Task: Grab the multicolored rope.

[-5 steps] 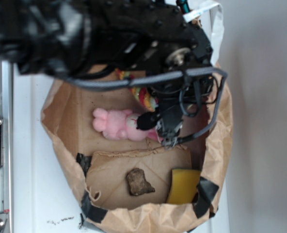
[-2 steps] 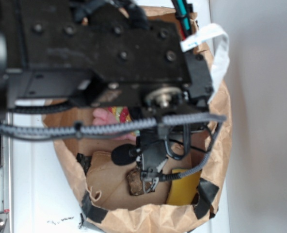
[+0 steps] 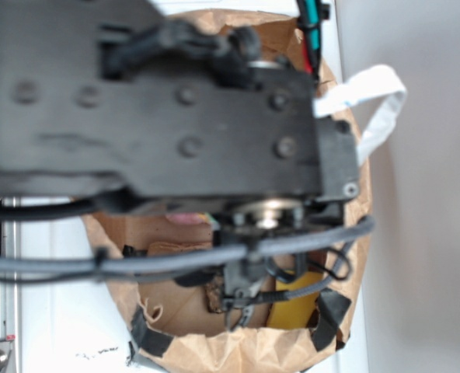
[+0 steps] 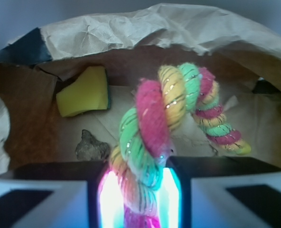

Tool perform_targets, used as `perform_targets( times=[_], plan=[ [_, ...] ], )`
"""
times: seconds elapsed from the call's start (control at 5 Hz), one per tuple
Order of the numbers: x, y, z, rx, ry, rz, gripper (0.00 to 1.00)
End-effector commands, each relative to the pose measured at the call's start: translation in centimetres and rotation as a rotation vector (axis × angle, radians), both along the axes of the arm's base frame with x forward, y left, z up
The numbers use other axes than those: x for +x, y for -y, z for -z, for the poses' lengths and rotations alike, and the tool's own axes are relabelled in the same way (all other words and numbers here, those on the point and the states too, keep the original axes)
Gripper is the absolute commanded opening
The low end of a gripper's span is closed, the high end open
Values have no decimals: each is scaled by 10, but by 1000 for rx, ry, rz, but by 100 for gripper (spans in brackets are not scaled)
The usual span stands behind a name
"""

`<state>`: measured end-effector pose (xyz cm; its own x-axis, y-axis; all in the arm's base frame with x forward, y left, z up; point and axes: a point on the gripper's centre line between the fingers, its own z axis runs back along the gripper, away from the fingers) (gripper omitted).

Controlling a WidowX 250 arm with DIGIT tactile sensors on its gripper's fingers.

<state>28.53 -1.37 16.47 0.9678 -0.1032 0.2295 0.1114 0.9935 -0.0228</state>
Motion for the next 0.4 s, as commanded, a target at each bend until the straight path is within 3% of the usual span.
perform_targets(
  times=[0.0,0.2],
  plan=[
    [-5,-2,-42,-28,65,1,0],
    [0,1,-34,19,66,-16,0]
  ],
)
